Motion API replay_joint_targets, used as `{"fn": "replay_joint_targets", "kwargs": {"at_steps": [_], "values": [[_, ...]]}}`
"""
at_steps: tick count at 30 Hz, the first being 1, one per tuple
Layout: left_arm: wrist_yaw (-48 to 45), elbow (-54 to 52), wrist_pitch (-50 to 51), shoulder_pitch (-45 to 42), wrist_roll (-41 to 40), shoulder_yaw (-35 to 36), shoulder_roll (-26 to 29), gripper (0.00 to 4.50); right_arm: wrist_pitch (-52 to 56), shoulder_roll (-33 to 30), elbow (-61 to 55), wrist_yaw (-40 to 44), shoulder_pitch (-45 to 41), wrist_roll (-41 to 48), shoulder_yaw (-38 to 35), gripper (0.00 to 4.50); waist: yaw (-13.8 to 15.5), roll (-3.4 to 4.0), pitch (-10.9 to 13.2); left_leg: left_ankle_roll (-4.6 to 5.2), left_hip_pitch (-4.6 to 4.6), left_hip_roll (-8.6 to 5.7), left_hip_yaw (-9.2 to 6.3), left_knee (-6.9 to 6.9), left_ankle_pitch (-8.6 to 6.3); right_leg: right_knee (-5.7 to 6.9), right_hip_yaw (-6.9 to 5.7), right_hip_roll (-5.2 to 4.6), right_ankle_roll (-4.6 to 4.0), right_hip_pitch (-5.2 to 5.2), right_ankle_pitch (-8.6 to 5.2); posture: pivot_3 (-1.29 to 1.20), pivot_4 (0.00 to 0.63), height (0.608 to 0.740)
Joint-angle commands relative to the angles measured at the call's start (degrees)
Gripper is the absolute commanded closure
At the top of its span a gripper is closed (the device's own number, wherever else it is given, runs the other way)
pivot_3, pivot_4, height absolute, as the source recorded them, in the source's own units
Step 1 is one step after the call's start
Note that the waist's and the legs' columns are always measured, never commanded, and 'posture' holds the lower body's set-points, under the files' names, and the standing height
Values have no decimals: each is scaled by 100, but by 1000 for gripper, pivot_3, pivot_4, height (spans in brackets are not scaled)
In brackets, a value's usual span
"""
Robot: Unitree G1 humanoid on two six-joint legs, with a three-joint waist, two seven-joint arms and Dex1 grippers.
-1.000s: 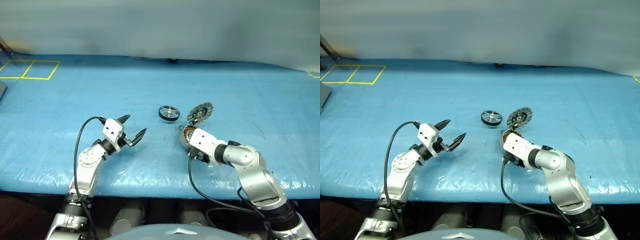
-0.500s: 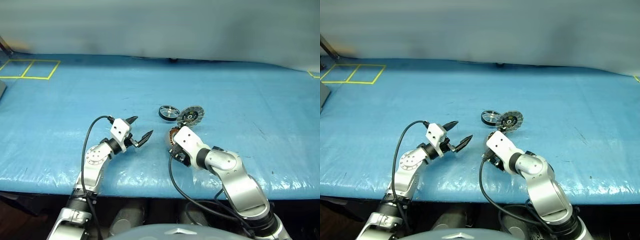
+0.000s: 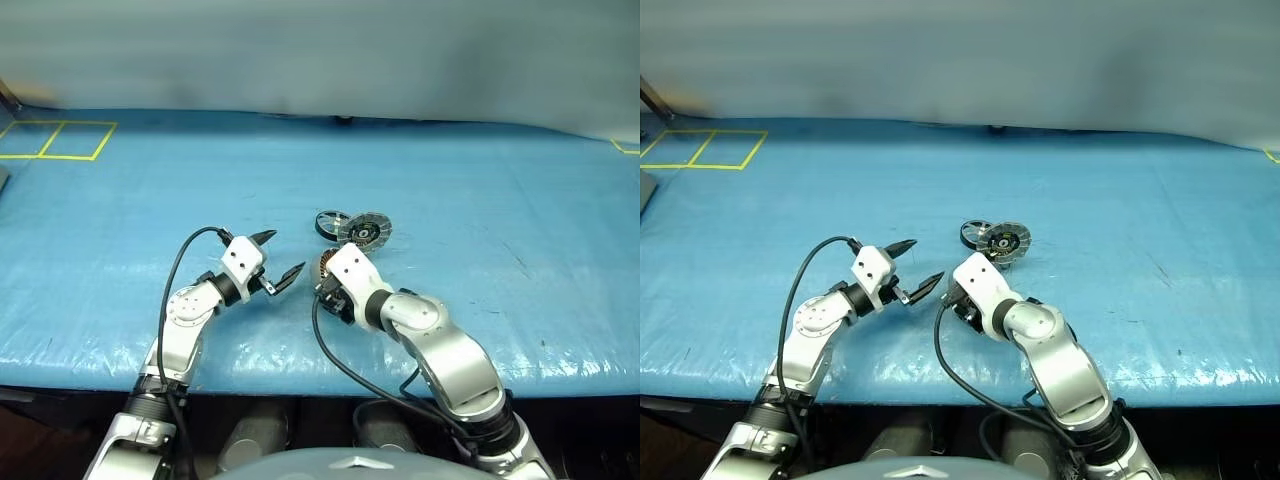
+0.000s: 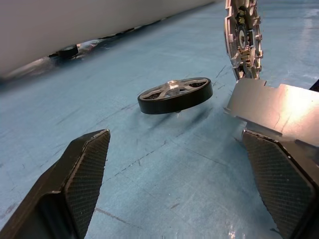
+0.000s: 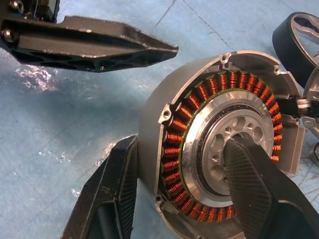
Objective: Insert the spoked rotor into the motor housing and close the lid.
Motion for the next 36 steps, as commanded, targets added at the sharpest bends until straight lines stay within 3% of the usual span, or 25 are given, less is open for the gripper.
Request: {"fn": "replay_joint_targets", "kwargs": {"at_steps": [1,4,8,13,20,28,31,36], "values": [[18,-308,-60,-12,8,25,58,0,-130,79,-72,-162,-178,150,-63,2303,0,0,0,0,0,0,0,0,0,1,0,0,0,0,0,0,150,740],[37,-324,-57,-1,16,26,55,0,-179,120,42,-258,-208,258,-82,1376,-7,0,0,-2,2,1,0,0,1,4,0,1,0,1,0,0,150,740],[52,-304,-68,21,27,17,51,0,-73,715,-200,-293,-254,726,-583,60,-18,0,0,-3,4,3,-1,-4,2,4,1,3,-1,0,0,0,150,740],[57,-257,-81,4,31,-29,10,0,217,1169,-553,-276,-401,1294,-1218,22,-15,1,0,-2,4,1,-1,-4,1,3,1,4,0,0,0,0,150,740],[-103,-148,-99,-73,-71,-68,-72,0,205,520,-860,-88,-108,1790,-1928,22,-9,2,0,-2,4,1,-1,-6,1,2,-1,4,-1,0,0,0,150,740],[-440,-60,-62,-75,-366,-38,-146,0,-1757,-982,-743,438,1267,1867,-2404,22,-20,4,1,2,7,2,2,-19,-1,-9,-1,-3,1,2,-2,0,150,740],[-661,-77,-2,-34,-527,10,-71,0,-2313,-1015,-105,466,1587,1978,-2795,22,-19,3,1,1,12,3,1,-19,0,-8,-1,-2,1,10,-2,0,150,740],[-799,-376,139,233,-824,261,161,0,-3495,-856,1210,406,1401,1778,-2577,22,-64,5,3,3,17,5,6,-15,3,-7,3,1,1,13,-2,0,150,740]]}}
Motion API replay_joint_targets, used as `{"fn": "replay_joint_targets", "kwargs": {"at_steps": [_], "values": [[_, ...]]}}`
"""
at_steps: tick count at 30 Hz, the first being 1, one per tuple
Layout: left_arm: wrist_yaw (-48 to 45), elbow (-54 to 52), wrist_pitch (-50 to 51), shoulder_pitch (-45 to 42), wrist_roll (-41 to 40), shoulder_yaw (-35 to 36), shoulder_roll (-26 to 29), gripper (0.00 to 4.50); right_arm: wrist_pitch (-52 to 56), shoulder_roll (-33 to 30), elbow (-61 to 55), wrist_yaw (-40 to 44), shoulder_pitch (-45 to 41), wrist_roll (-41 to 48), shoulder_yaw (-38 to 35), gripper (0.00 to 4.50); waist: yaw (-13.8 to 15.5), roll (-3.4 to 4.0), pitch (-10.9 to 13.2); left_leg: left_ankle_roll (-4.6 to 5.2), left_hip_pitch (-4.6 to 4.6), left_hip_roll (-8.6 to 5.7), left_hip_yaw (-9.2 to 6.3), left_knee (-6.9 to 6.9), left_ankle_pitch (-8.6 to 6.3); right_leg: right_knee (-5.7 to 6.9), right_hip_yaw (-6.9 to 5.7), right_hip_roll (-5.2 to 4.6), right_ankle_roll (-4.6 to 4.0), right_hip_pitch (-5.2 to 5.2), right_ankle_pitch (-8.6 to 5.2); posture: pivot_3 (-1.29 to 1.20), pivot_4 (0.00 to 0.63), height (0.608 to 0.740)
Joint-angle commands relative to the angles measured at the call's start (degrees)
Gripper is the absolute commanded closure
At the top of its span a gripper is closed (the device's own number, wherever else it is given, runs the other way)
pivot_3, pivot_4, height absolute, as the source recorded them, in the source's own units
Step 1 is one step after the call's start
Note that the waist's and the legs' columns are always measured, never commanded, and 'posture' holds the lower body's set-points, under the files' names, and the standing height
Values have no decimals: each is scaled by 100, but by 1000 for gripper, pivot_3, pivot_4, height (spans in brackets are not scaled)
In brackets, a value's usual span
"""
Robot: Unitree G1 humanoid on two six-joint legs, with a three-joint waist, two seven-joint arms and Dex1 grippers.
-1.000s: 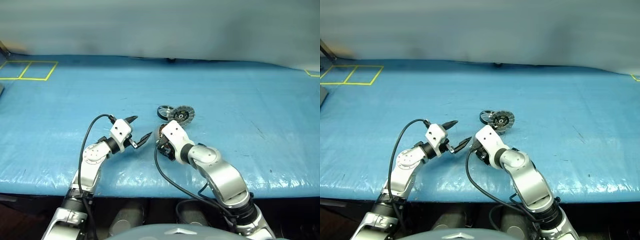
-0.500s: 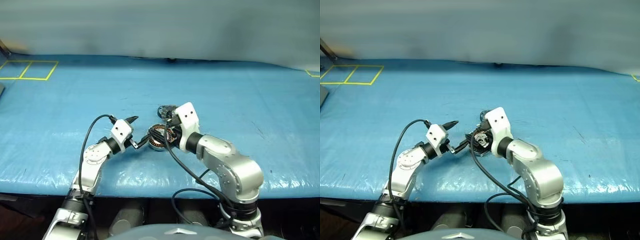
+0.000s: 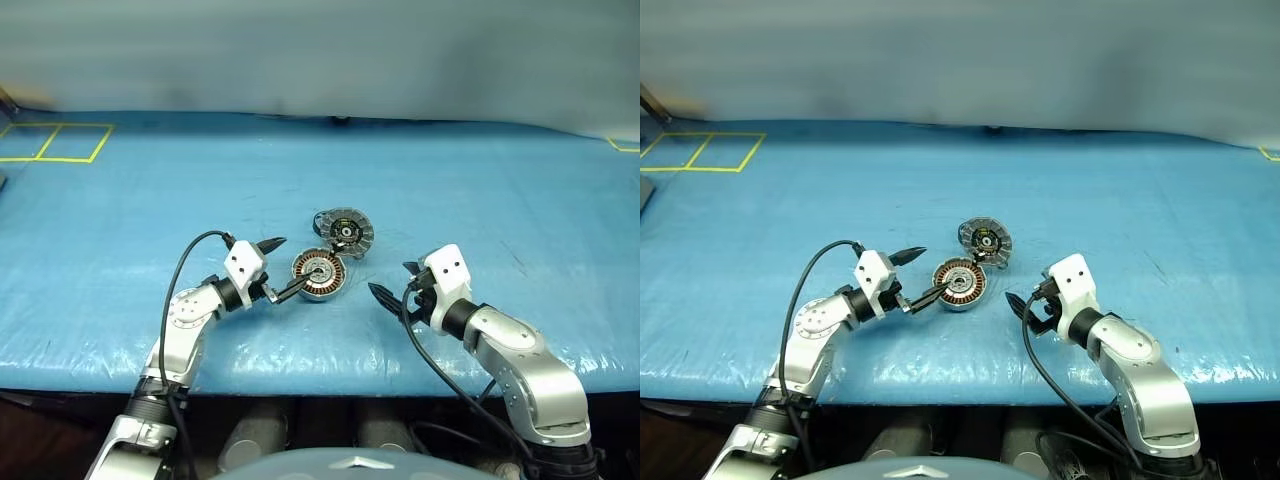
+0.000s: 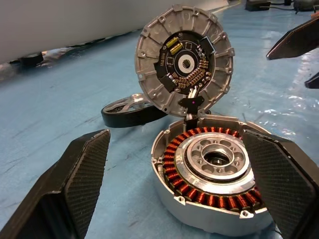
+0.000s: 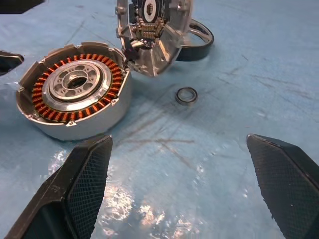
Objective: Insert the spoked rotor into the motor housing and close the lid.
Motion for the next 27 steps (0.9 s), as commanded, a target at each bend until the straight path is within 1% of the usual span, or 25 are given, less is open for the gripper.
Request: {"fn": "replay_joint_targets", "kwargs": {"at_steps": [1,5,12,17,26,27], "values": [[-102,-469,122,211,-334,258,185,0,-957,104,790,-37,-286,-152,172,22,-35,3,2,0,2,0,0,-1,0,1,1,0,-1,0,0,0,150,740],[-163,-635,162,447,-506,484,397,0,-1668,470,1673,-97,-576,-196,428,22,-48,4,2,-3,1,2,-3,-6,3,2,3,1,-7,-2,-3,0,150,740],[-95,-593,85,656,-527,722,499,0,-2609,703,2760,-207,-953,-547,831,22,-34,6,3,-5,2,-2,-2,-9,5,-1,9,1,-8,-3,-2,0,150,740],[10,-716,94,771,-500,733,477,0,-2921,789,3167,-333,-1162,-680,891,22,-49,6,3,-8,7,1,-2,-13,6,4,12,6,-10,-4,-3,0,150,740],[218,-841,72,870,-457,709,449,0,-3113,872,3788,-413,-1560,-661,796,22,-57,6,4,-11,9,1,-2,-13,8,7,13,7,-11,-4,-2,0,150,740],[236,-847,62,874,-451,707,448,0,-3093,868,3889,-468,-1601,-705,796,199,-57,6,3,-11,9,1,-2,-14,8,7,13,7,-11,-4,-2,0,150,740]]}}
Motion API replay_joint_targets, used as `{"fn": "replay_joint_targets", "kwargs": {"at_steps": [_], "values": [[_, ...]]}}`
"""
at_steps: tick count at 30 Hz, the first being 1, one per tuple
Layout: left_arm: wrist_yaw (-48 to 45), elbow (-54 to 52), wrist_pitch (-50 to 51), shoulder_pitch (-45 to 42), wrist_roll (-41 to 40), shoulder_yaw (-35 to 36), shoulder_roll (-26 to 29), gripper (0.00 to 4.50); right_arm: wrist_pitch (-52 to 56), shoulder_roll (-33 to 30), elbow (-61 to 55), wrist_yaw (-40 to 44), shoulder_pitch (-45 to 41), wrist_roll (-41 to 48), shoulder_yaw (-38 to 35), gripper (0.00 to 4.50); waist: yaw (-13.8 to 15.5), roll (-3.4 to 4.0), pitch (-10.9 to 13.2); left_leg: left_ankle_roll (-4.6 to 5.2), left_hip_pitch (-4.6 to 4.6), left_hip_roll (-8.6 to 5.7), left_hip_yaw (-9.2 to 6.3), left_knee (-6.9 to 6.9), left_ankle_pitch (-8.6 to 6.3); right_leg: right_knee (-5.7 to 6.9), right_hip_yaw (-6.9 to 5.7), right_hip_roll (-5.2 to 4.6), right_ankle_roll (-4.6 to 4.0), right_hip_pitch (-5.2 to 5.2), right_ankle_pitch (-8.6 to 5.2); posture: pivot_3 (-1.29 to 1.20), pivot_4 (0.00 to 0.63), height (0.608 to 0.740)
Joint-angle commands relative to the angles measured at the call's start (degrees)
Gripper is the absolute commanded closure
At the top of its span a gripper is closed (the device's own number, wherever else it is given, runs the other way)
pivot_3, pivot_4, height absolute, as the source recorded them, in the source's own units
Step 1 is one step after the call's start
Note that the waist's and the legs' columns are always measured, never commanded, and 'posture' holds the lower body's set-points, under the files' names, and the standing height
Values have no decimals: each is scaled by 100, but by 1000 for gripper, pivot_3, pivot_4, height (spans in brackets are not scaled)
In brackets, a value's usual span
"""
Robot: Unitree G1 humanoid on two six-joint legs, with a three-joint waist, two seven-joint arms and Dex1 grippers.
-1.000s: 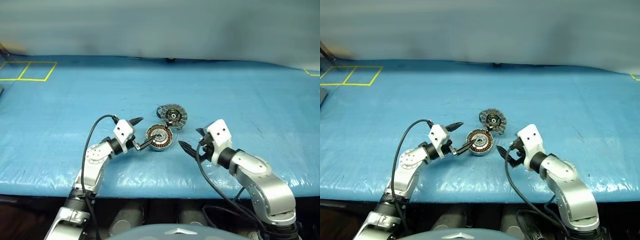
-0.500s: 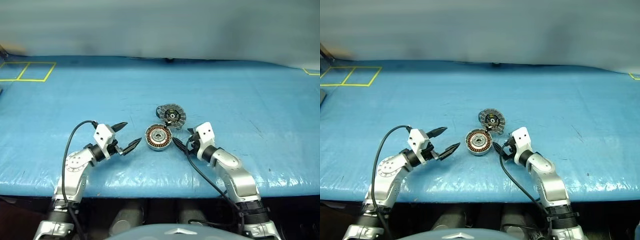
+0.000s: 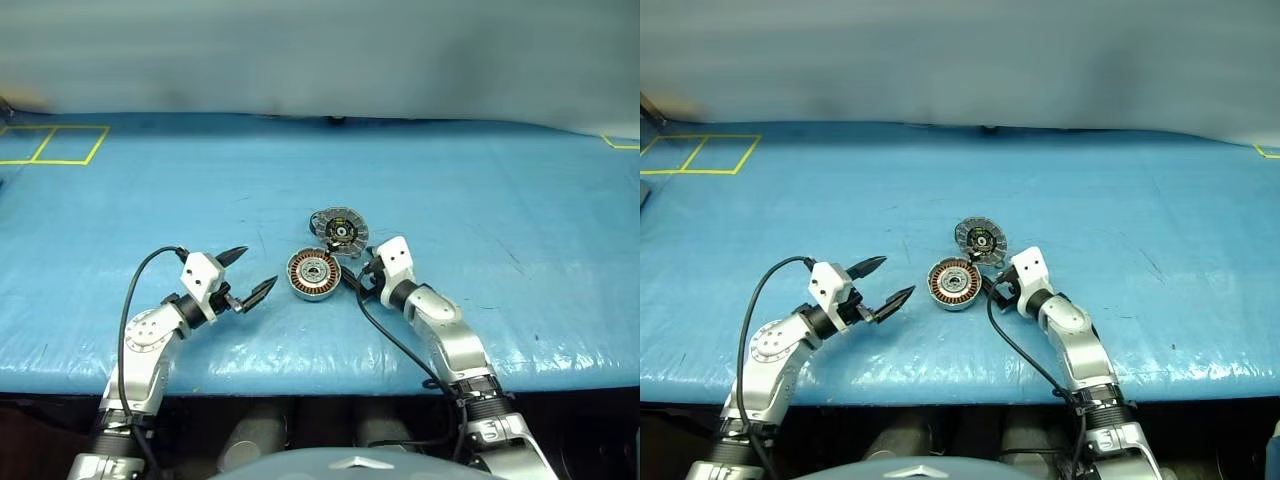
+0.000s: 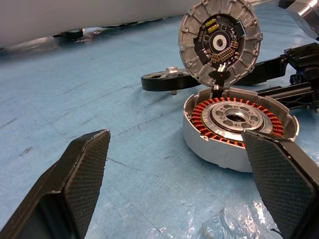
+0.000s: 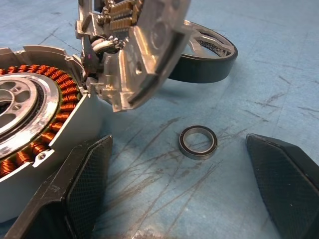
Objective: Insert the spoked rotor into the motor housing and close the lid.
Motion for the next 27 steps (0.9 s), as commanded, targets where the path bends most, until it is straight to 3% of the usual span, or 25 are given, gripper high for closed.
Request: {"fn": "replay_joint_targets", "kwargs": {"at_steps": [1,4,11,12,20,27], "values": [[71,-246,-135,10,62,62,25,0,-48,19,180,-149,-131,-48,-82,401,0,0,0,0,0,0,-1,0,0,0,0,0,0,0,0,0,150,740],[111,-253,-140,-4,65,61,10,0,68,9,223,-210,-115,-63,-86,1187,1,0,-1,0,2,0,0,0,0,0,0,1,0,2,0,0,150,740],[19,-46,-138,-261,67,-21,-22,0,356,-91,-249,-277,270,-10,-171,3596,18,-1,-3,-1,3,0,-1,0,0,1,2,1,-1,3,0,0,150,740],[-17,15,-140,-333,66,-47,-42,0,395,-120,-363,-275,358,0,-194,3761,30,0,-3,-1,3,0,-1,0,0,1,2,1,-1,2,0,0,150,740],[-338,411,-121,-708,70,-275,-188,0,881,-391,-1669,-146,1032,314,-420,3758,93,1,-5,0,1,-1,-1,0,0,0,2,-1,0,3,-1,0,150,740],[-702,753,-113,-948,69,-443,-183,0,1569,-968,-3325,470,1354,852,-237,3758,71,5,-2,2,-4,1,-1,1,-1,-1,2,-3,2,-1,-2,0,150,740]]}}
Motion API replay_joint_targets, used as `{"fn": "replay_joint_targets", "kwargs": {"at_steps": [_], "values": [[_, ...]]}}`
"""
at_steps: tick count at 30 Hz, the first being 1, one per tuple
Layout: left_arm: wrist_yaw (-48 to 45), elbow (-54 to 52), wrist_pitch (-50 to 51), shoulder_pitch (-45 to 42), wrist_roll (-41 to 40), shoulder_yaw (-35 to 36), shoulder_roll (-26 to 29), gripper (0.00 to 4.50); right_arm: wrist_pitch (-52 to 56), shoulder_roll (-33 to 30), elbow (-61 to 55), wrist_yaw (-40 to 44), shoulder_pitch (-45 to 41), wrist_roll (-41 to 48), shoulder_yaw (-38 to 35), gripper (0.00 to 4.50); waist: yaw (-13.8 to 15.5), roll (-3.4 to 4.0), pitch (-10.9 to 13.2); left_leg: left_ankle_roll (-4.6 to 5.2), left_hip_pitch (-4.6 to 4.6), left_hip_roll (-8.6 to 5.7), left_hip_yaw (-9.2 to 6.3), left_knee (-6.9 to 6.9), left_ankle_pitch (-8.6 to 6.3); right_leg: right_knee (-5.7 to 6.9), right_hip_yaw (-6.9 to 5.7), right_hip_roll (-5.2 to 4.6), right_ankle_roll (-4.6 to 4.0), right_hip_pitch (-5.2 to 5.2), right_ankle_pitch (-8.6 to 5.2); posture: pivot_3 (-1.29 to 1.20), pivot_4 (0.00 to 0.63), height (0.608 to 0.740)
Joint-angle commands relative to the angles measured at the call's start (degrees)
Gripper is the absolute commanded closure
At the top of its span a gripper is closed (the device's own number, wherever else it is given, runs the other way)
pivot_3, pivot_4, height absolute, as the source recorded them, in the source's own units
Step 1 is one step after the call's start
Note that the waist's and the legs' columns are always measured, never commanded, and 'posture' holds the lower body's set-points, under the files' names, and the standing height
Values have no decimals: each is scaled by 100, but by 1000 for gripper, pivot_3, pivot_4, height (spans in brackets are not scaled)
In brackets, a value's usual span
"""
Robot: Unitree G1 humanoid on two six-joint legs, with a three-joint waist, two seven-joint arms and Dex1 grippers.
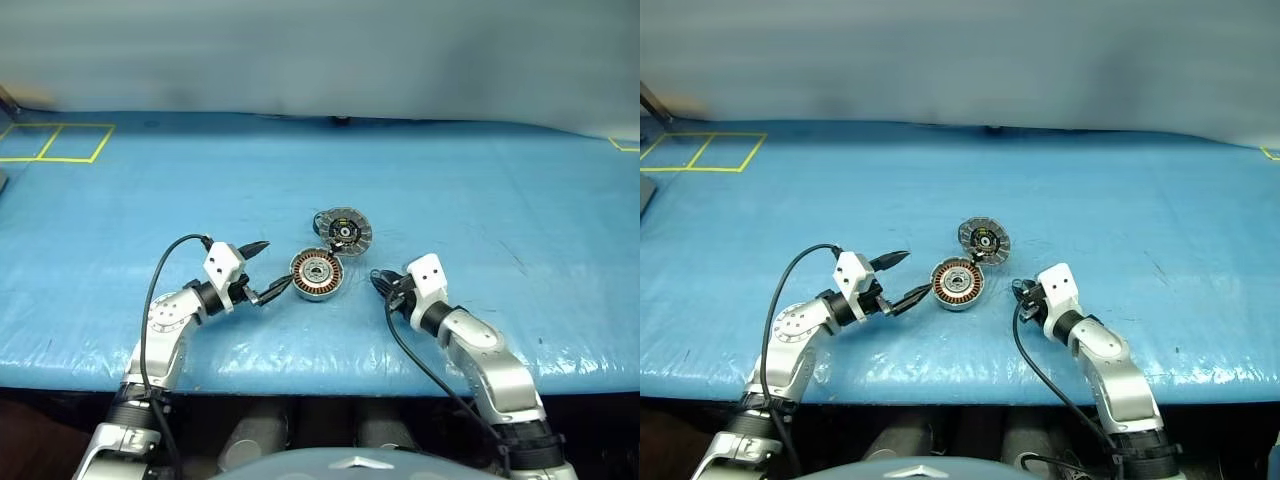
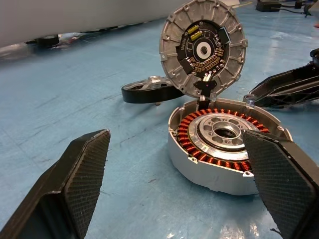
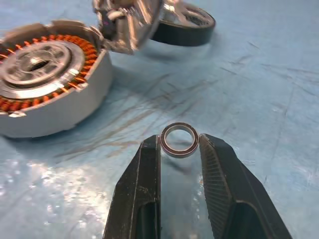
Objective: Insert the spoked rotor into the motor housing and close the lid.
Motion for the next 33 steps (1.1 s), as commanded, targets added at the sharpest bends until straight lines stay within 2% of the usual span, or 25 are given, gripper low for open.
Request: {"fn": "replay_joint_targets", "kwargs": {"at_steps": [1,7,11,17,33], "values": [[-179,60,-102,-128,-63,3,-7,0,240,-142,-893,240,-62,312,117,3758,-1,0,0,0,0,1,0,0,0,0,0,0,0,0,0,0,150,740],[-303,147,-87,-122,-92,-9,-102,0,525,-191,-1345,436,-320,539,514,3758,17,-2,1,2,-5,-1,-4,-1,-1,-7,-4,-4,-3,0,-2,0,150,740],[-497,106,-74,-26,-189,-40,-123,0,432,-108,-902,386,-744,199,1055,3758,8,-4,2,2,-4,0,-4,-1,-1,-7,-5,-3,-2,0,-2,0,150,740],[-655,40,7,27,-245,-62,-86,0,251,125,-320,431,-1163,98,1367,3758,19,-5,2,3,-7,-2,-5,0,-1,-10,-6,-4,-3,-1,-1,0,150,740],[-631,63,-173,59,-64,-146,-63,0,-106,382,523,276,-1352,-70,1267,3758,13,-5,2,2,-5,-2,-5,0,0,-7,-4,-1,-3,-1,0,0,150,740]]}}
